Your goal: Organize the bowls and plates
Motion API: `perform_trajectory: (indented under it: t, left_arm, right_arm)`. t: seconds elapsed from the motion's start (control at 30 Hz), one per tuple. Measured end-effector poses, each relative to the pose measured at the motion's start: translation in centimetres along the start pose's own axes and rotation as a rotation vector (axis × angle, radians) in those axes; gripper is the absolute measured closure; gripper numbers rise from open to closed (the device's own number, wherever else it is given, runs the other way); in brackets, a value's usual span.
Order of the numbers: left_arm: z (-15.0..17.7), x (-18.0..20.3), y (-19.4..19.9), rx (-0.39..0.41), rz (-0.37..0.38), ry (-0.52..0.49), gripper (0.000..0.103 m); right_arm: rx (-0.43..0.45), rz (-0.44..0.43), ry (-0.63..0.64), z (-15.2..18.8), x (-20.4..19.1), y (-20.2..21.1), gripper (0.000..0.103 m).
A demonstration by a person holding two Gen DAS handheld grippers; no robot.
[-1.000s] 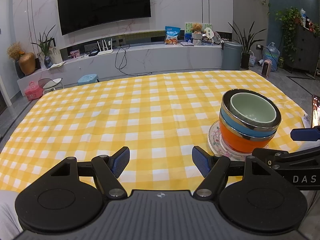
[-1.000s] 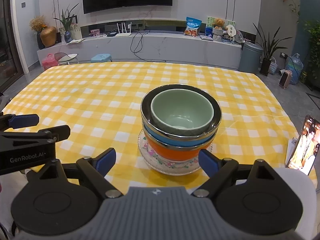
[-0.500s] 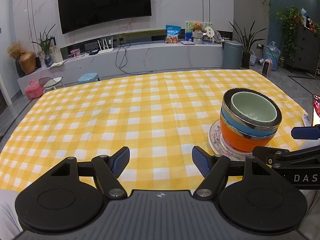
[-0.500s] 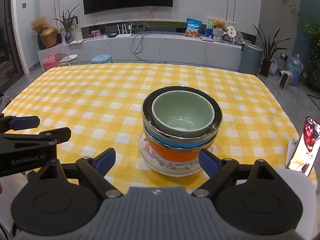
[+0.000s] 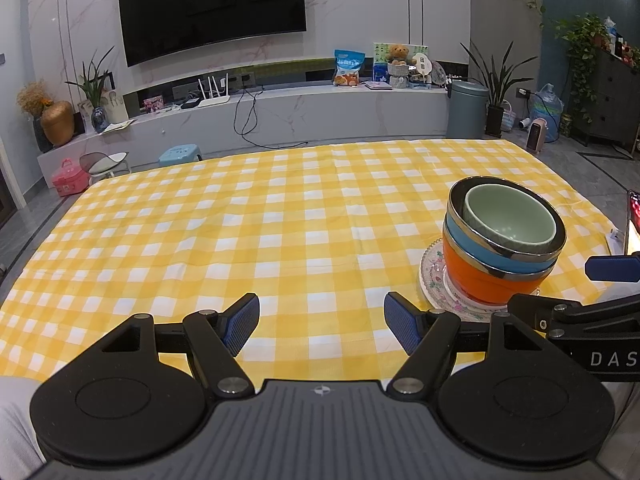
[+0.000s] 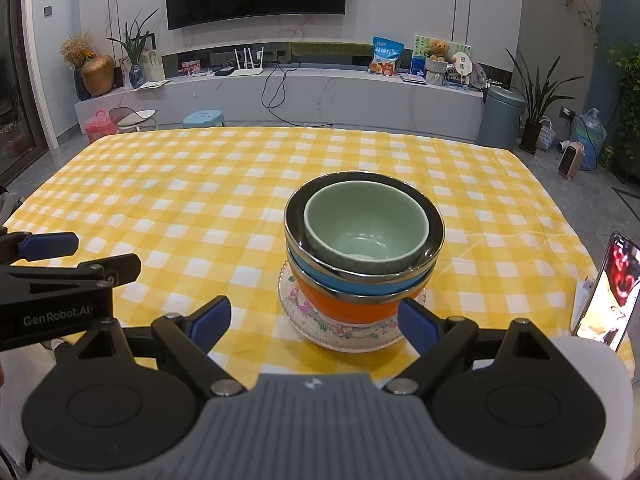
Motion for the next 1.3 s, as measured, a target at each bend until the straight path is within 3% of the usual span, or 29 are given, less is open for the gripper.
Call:
perform_trajectory:
  t: [1.3]
  left_arm:
    - [0.08,-0.49,0.31,-0.003,-0.022,0.007,0.019]
  right_arm:
    - [-0.008,-0.016,-0.004,0.41,-0.53,-0.11,0.014]
Point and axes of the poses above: each gripper's, at about its wrist camera, not at the fingertips, and y roughly against the way its jaws point, x to its right, z to its underside, the point moved 10 cm from there along -y, roughly the way its jaws point, and after that the axes turned 8 degrees about y, right-handed, at the moved point
